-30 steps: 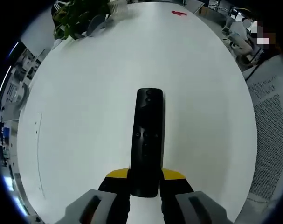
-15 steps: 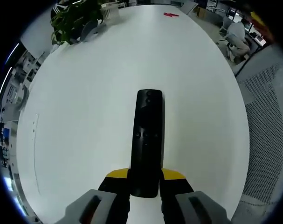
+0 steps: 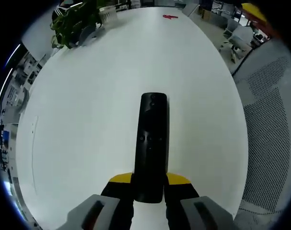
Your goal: Press the specified remote control buttons in sequence, fully releasing each button before pressing the next.
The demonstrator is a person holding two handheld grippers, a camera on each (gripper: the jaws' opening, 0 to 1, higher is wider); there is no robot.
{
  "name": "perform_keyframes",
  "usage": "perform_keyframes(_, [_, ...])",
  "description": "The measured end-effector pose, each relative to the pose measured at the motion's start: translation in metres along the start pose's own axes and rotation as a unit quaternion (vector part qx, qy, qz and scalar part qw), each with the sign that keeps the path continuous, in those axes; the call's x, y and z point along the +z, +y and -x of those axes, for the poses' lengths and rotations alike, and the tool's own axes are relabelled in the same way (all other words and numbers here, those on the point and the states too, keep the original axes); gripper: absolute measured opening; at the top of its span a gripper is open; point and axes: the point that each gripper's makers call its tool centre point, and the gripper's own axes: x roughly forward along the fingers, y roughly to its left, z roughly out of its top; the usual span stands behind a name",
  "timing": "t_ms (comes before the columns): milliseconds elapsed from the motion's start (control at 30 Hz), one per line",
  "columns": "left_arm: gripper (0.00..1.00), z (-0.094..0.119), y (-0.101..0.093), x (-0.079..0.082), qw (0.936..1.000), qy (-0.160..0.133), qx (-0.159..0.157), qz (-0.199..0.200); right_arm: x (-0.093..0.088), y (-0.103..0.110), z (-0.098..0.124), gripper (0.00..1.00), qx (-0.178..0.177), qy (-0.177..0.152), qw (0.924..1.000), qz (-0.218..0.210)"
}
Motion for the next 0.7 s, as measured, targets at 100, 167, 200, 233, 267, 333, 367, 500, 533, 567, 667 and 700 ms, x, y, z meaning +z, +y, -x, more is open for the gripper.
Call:
perform_keyframes(100, [0.23,0.001,-0.005,-0.001,0.9999,-0.007,0.0,0.01,-0.001,-0.001,0.0,0.67,-0.001,0.002,1.0,-0.001])
perform_keyframes(167, [0.23,0.001,-0.008,-0.003,0.9998,-0.011,0.0,0.014,-0.003,-0.001,-0.001,0.67,-0.003,0.008,1.0,-0.002])
perform_keyframes(200, [0.23,0.001,-0.009,-0.003,0.9998,-0.013,0.0,0.015,-0.003,-0.002,-0.001,0.67,-0.005,0.008,1.0,-0.001])
perform_keyframes(233, [0.23,0.001,-0.012,-0.004,0.9997,-0.016,0.0,0.015,-0.003,-0.002,-0.001,0.66,-0.005,0.009,1.0,-0.001])
perform_keyframes(267, [0.23,0.001,-0.014,-0.004,0.9997,-0.018,-0.001,0.018,-0.003,-0.002,-0.001,0.66,-0.004,0.009,1.0,-0.001])
perform_keyframes(333, [0.23,0.002,-0.019,-0.004,0.9997,-0.019,0.0,0.018,-0.003,-0.002,-0.001,0.66,-0.004,0.009,1.0,0.0])
perform_keyframes(367, [0.23,0.002,-0.022,-0.004,0.9996,-0.02,0.001,0.019,-0.004,-0.001,-0.001,0.66,-0.002,0.01,0.9999,0.0])
perform_keyframes(500, [0.23,0.004,-0.031,-0.006,0.9996,-0.022,-0.001,0.019,-0.004,0.001,-0.002,0.66,0.005,0.013,0.9999,-0.002])
perform_keyframes(533, [0.23,0.004,-0.033,-0.006,0.9995,-0.023,-0.001,0.021,-0.004,0.002,-0.002,0.66,0.006,0.013,0.9999,-0.002])
perform_keyframes(567, [0.23,0.004,-0.035,-0.006,0.9995,-0.024,-0.001,0.021,-0.004,0.002,-0.002,0.66,0.007,0.012,0.9999,-0.003])
perform_keyframes(667, [0.23,0.005,-0.043,-0.007,0.9995,-0.025,-0.002,0.017,-0.004,0.002,-0.002,0.66,0.009,0.012,0.9999,-0.007])
perform_keyframes(700, [0.23,0.005,-0.046,-0.007,0.9996,-0.025,-0.002,0.014,-0.004,0.003,-0.002,0.66,0.009,0.012,0.9999,-0.008])
